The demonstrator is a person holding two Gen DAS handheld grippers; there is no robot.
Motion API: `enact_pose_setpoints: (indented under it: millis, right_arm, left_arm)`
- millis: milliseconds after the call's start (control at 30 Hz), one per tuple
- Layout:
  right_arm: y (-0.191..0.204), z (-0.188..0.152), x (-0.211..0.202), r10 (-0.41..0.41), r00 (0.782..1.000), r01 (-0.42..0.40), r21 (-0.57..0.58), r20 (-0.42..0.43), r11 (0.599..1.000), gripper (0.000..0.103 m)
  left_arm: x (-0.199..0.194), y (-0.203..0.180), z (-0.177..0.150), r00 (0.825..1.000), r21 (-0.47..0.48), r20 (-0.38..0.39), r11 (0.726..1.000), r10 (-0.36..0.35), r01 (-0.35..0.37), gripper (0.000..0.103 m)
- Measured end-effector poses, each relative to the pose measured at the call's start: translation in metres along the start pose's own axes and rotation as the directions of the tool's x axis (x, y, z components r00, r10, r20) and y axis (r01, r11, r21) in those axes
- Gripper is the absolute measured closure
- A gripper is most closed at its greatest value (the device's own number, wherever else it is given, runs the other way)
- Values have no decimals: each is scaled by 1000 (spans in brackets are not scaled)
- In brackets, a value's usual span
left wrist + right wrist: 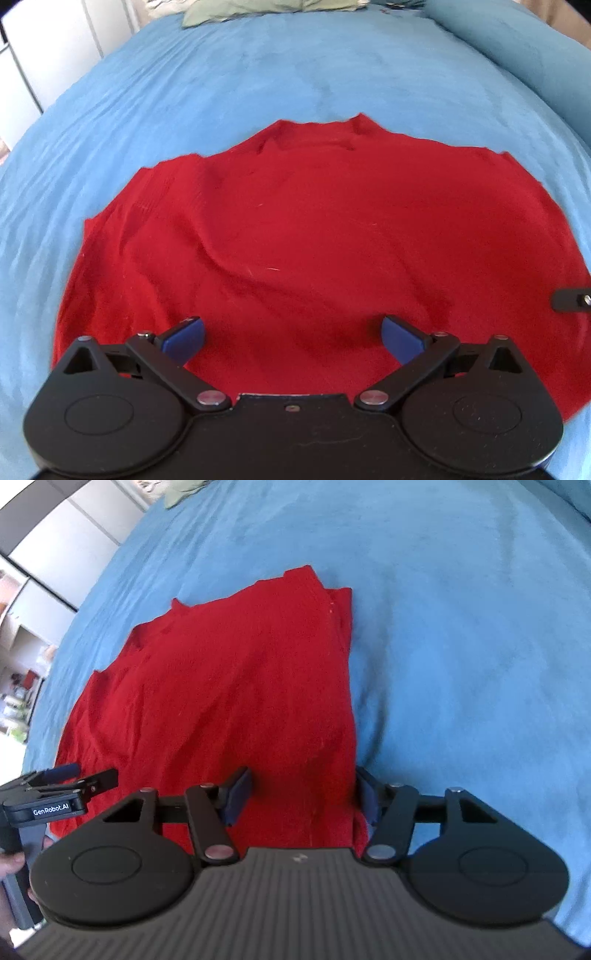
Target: Fold small clothes
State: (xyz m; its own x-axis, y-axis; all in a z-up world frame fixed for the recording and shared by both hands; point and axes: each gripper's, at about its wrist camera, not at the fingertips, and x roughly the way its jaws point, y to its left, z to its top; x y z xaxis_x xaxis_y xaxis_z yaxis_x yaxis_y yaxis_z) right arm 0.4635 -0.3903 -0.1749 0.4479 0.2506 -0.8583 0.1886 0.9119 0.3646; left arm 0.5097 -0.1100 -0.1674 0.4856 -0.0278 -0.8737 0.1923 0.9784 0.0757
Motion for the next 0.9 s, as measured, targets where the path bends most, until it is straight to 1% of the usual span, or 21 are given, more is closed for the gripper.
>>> enact_pose_setpoints:
  millis: [33, 67, 100, 133, 200, 267, 367, 467, 500, 567, 667, 700, 767, 833, 900]
  right_arm:
    - [3, 0, 0, -16, 1000, 16, -4, 1, 1000, 45]
    - [5, -1, -1, -17, 1000, 17, -1, -2, 1000, 53]
    - [7, 0, -3, -14, 1000, 14, 6, -5, 1000, 66]
    - [11, 0, -5, -20, 1000, 20, 7, -6, 1000, 69]
    - [20, 4, -9, -40, 999, 40, -2, -4, 999, 72]
    - [34, 8, -18, -31, 999, 31, -13, 18, 999, 74]
    - [69, 19, -40, 21, 997, -17, -46, 71, 999, 74]
    - [122, 33, -58, 92, 989, -79, -112, 116, 991, 75]
    - [148, 38, -61, 127, 985, -108, -147, 121, 983, 75]
    - [191, 43, -58, 177, 978, -153, -201, 107, 968, 75]
    - [261, 39, -37, 233, 970, -206, -288, 64, 935, 76]
    - [284, 34, -22, 246, 968, -223, -307, 39, 925, 76]
    - [315, 22, 10, 260, 966, -248, -328, -9, 911, 76]
    - [341, 3, 49, 243, 969, -246, -357, -56, 901, 76]
    - [355, -13, 88, 191, 977, -213, -378, -94, 901, 76]
  left_arm:
    - [4, 2, 1, 1000, -15, -7, 1000, -1, 1, 0]
    - [8, 4, 2, 1000, -31, -9, 999, -5, 5, 0]
    - [10, 6, 2, 1000, -41, -10, 999, -9, 9, 0]
    - [14, 8, 3, 1000, -48, -19, 999, -12, 11, 0]
    - [20, 8, 7, 999, -54, -47, 998, -17, 15, 0]
    - [22, 9, 14, 997, -52, -77, 998, -23, 19, 0]
    - [17, 17, 21, 994, -53, -97, 998, -48, 43, 0]
    - [-3, 40, 23, 996, -69, -79, 997, -49, 44, 0]
    - [-11, 53, 22, 996, -78, -74, 996, -53, 47, 0]
    - [-27, 81, 21, 997, -93, -65, 995, -34, 28, 0]
    - [-46, 127, 12, 998, -122, -66, 993, -8, 0, 0]
    - [-50, 143, 7, 998, -131, -67, 991, -2, -7, 0]
    - [-55, 173, -5, 997, -143, -75, 990, 8, -19, 0]
    - [-54, 195, -19, 996, -144, -85, 989, 10, -22, 0]
    - [-48, 213, -33, 995, -139, -99, 990, 18, -31, 0]
